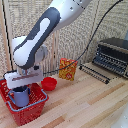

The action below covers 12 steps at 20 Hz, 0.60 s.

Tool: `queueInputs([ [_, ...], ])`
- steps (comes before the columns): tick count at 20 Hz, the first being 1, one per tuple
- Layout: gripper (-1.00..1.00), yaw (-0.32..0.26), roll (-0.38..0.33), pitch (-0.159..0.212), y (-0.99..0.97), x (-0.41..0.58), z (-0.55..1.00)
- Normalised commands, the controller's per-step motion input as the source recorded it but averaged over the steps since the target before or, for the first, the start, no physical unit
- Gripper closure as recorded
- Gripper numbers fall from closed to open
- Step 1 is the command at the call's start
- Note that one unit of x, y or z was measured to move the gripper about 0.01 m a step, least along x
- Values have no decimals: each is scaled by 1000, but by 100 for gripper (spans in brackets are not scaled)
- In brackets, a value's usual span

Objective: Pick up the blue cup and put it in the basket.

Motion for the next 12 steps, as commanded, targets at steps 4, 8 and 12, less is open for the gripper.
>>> queueInputs([
  [4, -100, -29, 0, 20, 0, 79, 356],
  [8, -100, -45, 0, 77, 0, 116, 638],
  [12, -100, -28, -1, 38, -3, 139, 964],
])
